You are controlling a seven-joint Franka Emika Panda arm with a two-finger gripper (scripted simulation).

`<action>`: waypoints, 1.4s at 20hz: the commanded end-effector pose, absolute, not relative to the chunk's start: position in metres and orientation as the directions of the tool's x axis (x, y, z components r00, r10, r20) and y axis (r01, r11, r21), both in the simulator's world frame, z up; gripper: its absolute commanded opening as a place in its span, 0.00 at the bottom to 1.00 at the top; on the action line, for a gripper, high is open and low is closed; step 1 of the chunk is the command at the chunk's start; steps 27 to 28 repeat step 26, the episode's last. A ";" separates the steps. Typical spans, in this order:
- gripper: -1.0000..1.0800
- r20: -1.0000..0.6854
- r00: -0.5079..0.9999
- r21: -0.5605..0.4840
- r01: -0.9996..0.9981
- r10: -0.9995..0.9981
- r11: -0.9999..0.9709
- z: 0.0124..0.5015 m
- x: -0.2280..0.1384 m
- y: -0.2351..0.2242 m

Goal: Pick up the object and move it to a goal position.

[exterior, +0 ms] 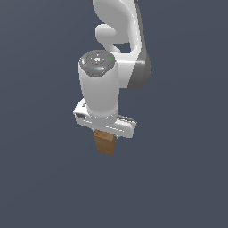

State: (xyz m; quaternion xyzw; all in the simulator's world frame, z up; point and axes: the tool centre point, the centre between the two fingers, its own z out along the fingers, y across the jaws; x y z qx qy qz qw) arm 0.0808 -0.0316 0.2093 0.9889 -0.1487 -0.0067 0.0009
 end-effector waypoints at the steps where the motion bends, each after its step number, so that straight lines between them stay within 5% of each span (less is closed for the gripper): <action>1: 0.00 -0.001 0.956 0.001 -0.293 -0.293 -0.956 0.240 0.076 -0.016; 16: 0.00 0.000 0.956 0.001 -0.294 -0.294 -0.956 0.373 0.043 0.070; 28: 0.00 0.000 0.956 0.000 -0.293 -0.293 -0.956 0.398 0.039 0.087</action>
